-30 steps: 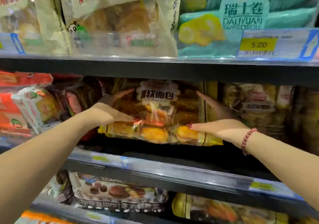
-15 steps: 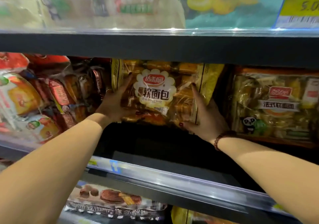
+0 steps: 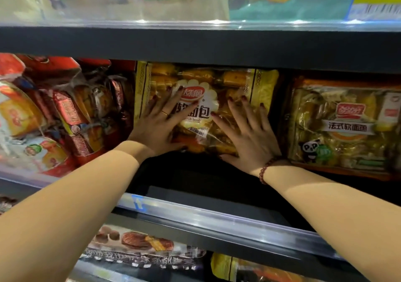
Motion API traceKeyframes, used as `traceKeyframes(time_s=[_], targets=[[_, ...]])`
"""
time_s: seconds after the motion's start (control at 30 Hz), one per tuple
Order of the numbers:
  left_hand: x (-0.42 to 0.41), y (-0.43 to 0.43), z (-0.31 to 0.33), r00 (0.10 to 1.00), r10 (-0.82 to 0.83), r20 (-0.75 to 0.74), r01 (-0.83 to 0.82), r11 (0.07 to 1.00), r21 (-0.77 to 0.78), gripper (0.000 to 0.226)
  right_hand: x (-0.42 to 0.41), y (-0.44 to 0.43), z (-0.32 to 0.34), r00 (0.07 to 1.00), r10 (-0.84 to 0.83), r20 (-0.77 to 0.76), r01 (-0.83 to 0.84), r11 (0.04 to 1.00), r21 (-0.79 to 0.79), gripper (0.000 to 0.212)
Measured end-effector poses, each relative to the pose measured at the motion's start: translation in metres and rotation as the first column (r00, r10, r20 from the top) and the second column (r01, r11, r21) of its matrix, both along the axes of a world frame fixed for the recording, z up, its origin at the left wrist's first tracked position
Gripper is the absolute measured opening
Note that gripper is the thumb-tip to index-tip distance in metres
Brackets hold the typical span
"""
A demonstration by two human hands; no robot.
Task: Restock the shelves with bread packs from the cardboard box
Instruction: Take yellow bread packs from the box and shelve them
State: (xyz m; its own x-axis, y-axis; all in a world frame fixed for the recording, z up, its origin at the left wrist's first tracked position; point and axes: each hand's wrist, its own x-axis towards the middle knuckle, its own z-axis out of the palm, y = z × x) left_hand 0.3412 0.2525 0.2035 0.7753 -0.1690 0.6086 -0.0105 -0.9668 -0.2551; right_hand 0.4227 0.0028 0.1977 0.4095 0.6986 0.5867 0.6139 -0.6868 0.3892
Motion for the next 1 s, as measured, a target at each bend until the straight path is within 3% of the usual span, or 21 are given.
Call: traceKeyframes(time_s=[0.13, 0.27, 0.5, 0.57, 0.67, 0.77, 1.0], targets=[[-0.003, -0.005, 0.000, 0.999, 0.028, -0.044, -0.029, 1.000, -0.013, 0.103, 0.001, -0.001, -0.001, 0.999, -0.004, -0.039, 0.003, 1.000, -0.012, 0.105], [-0.018, -0.015, 0.022, 0.978, 0.090, -0.186, -0.097, 0.995, -0.027, 0.100, -0.009, -0.009, 0.015, 0.997, 0.007, -0.080, -0.013, 0.997, -0.080, 0.098], [-0.084, -0.079, 0.069, 0.896, 0.271, -0.351, -0.279, 0.960, 0.030, 0.070, -0.077, -0.067, 0.044, 0.945, -0.002, -0.328, 0.011, 1.000, 0.025, 0.077], [-0.110, -0.102, 0.073, 0.884, 0.298, -0.359, -0.302, 0.952, 0.048, 0.064, -0.106, -0.090, 0.048, 0.943, 0.004, -0.334, 0.012, 0.999, 0.045, 0.071], [-0.143, -0.130, 0.066, 0.945, 0.192, -0.266, -0.198, 0.980, 0.006, 0.068, -0.143, -0.123, 0.048, 0.974, 0.033, -0.223, -0.021, 0.998, 0.058, 0.067], [-0.178, -0.158, 0.050, 0.978, 0.055, -0.201, -0.075, 0.993, -0.093, 0.069, -0.179, -0.157, 0.039, 0.974, 0.069, -0.216, -0.050, 0.995, 0.091, 0.064], [-0.244, -0.224, -0.007, 0.980, -0.047, -0.191, 0.018, 0.988, -0.154, 0.058, -0.250, -0.222, -0.017, 0.943, 0.066, -0.325, -0.014, 0.987, 0.161, 0.062]])
